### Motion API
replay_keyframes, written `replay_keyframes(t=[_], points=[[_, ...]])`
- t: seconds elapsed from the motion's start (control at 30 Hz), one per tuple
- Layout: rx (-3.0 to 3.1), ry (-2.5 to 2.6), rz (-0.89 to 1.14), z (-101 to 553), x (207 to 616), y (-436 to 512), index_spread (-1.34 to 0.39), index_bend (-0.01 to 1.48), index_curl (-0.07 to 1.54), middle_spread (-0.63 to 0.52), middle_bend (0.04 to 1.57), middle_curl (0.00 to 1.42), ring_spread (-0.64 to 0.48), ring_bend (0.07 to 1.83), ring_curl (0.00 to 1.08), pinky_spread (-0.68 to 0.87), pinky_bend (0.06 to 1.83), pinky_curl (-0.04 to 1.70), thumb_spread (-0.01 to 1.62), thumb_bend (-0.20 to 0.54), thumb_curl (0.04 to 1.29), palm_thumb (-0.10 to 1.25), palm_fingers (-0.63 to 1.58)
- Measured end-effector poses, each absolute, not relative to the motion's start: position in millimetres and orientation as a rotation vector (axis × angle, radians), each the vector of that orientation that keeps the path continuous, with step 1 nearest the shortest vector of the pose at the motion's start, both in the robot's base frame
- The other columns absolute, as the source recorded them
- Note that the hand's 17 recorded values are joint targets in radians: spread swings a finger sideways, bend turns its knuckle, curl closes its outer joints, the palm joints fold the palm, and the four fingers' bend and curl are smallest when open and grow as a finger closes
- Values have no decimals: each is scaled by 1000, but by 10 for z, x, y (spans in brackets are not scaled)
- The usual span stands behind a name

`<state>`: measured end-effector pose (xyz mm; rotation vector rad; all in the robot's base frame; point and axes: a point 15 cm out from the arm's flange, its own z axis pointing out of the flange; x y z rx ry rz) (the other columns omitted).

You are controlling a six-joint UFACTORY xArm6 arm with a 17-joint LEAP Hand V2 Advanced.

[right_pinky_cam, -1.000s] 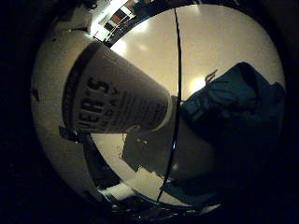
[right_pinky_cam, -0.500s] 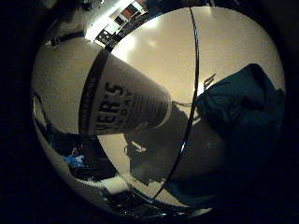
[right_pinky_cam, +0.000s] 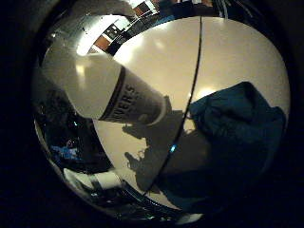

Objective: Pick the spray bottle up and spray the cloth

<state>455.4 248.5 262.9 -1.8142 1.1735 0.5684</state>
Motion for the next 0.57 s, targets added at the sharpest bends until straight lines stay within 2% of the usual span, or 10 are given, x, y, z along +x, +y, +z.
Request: replay_keyframes(t=[0.17, 0.57], points=[[-1811, 1200, 493, 2796, 4652, 2016, -318, 167, 338, 62, 280, 335, 146, 531, 258, 403, 839, 224, 1015, -27, 408, 673, 62], [-1831, 1261, 370, 3154, 4515, 898, -304, 168, 311, 66, 257, 344, 160, 485, 255, 405, 831, 125, 1020, -26, 386, 668, 110]])
